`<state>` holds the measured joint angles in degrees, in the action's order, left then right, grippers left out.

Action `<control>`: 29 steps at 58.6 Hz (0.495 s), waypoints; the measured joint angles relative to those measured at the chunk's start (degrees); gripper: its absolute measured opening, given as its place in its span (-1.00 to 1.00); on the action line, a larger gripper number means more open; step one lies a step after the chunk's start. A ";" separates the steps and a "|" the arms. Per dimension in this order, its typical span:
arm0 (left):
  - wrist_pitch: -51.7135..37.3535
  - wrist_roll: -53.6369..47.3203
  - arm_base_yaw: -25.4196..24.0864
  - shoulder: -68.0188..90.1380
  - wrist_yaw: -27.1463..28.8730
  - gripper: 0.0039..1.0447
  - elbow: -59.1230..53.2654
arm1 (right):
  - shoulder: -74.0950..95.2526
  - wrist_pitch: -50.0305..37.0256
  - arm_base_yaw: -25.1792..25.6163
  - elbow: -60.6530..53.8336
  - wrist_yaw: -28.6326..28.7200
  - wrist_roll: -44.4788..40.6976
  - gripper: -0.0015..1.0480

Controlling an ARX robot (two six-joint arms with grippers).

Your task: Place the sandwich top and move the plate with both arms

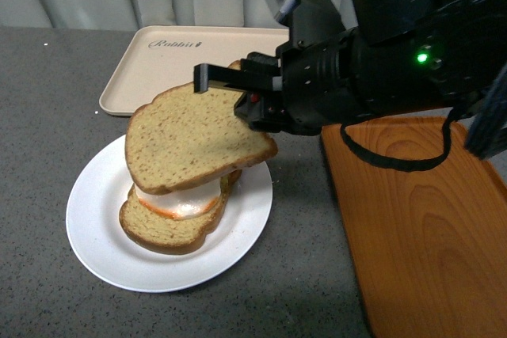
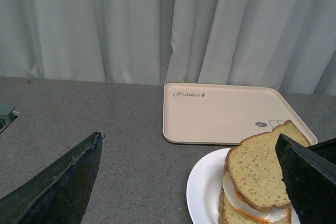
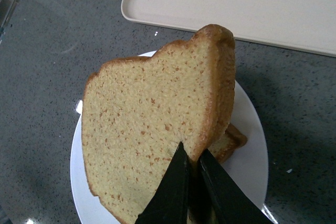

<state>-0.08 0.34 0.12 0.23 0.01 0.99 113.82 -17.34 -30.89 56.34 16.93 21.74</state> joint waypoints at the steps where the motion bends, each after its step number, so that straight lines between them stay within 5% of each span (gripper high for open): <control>1: 0.00 0.00 0.00 0.00 -0.02 0.89 0.00 | 0.35 0.07 -0.31 0.17 -0.09 0.11 -0.95; 29: 0.00 0.00 0.00 0.00 0.00 0.89 0.00 | 4.31 3.34 -1.88 0.48 -2.64 0.02 -0.95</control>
<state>-0.08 0.34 0.12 0.23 0.01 0.99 118.13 -14.00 -32.77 56.82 14.28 21.76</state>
